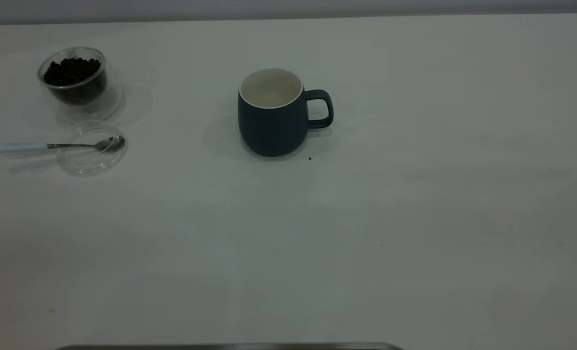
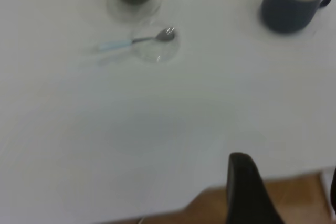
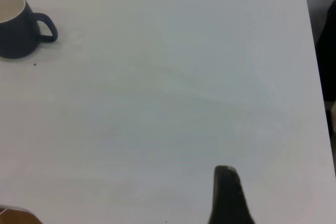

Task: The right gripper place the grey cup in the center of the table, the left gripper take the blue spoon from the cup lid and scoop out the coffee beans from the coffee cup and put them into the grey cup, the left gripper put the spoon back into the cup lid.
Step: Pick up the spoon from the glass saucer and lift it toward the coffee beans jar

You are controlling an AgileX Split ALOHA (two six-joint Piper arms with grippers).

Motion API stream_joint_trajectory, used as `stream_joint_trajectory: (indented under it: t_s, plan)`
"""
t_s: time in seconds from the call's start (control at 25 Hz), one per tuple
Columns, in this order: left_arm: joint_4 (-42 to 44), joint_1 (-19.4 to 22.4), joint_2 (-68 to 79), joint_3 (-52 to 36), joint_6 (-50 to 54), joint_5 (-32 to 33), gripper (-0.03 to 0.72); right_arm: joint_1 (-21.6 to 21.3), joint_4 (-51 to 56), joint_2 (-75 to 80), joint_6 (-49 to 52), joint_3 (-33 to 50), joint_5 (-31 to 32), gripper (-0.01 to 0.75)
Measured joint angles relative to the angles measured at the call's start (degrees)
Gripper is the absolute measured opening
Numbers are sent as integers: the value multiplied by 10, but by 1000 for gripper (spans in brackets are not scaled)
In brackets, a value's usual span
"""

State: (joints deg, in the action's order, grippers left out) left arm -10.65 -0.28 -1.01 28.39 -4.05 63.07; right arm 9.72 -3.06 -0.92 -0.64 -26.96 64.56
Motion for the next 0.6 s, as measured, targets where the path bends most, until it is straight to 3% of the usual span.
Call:
stream_joint_trajectory:
  t_s: [0.28, 0.6]
  plan:
    - [16, 0, 125, 77, 112, -66, 447, 0, 0, 0, 0, 0, 0, 461]
    - [272, 0, 397, 229, 201, -76, 318, 0, 0, 0, 0, 0, 0, 461]
